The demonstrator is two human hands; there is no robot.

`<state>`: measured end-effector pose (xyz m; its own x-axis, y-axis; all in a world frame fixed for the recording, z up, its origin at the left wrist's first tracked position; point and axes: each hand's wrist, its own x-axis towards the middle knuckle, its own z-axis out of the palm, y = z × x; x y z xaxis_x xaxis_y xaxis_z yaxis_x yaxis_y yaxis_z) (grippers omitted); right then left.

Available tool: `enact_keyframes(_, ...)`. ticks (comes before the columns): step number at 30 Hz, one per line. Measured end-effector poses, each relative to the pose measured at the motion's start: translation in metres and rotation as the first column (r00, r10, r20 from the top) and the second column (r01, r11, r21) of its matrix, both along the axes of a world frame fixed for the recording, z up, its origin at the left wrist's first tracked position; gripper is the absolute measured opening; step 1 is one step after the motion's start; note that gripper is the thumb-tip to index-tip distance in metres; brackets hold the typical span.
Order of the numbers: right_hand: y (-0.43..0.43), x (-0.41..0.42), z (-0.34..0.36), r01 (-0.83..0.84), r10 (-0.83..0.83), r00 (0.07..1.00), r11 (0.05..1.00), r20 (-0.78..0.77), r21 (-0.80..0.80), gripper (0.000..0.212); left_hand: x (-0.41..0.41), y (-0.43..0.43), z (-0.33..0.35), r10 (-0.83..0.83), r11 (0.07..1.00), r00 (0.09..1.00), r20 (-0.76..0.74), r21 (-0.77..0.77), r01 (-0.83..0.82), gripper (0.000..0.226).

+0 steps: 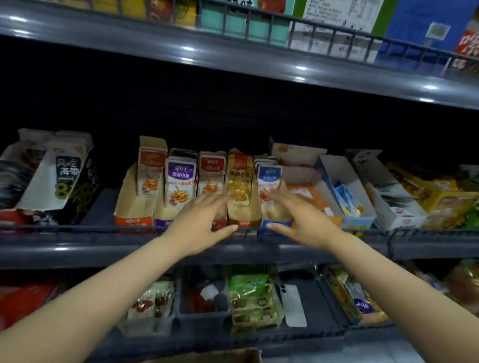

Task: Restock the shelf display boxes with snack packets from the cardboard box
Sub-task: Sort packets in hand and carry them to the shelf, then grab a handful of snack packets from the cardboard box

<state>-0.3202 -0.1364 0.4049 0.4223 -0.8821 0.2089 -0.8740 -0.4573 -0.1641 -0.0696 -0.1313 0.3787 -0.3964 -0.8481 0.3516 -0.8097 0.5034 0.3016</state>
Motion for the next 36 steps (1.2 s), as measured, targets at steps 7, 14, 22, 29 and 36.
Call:
enact_keyframes(7, 0.067, 0.027, -0.097, -0.057, 0.053, 0.998, 0.972, 0.023, 0.229, 0.07, 0.047, 0.065, -0.089, -0.031, 0.991, 0.997, 0.078, 0.134, 0.02, 0.071)
enact_keyframes(14, 0.091, 0.046, -0.218, 0.035, 0.008, 0.995, 0.898, -0.096, 0.438, 0.073, 0.095, 0.106, -0.21, -0.019, 0.913, 0.961, 0.275, 0.396, -0.095, 0.07)
enact_keyframes(22, 0.127, 0.052, -0.343, 0.183, -0.105, 0.982, 0.726, -0.155, 0.663, 0.07, 0.113, 0.122, -0.301, 0.019, 0.772, 0.913, 0.408, 0.574, -0.272, 0.071)
enact_keyframes(29, 0.148, 0.058, -0.426, 0.186, -0.259, 0.964, 0.507, -0.057, 0.841, 0.065, 0.105, 0.13, -0.365, 0.102, 0.601, 0.938, 0.332, 0.731, -0.324, 0.063)
enact_keyframes(36, 0.16, 0.08, -0.469, 0.171, -0.416, 0.909, 0.33, -0.02, 0.928, 0.063, 0.101, 0.149, -0.417, 0.082, 0.395, 0.958, 0.274, 0.874, -0.283, 0.059)
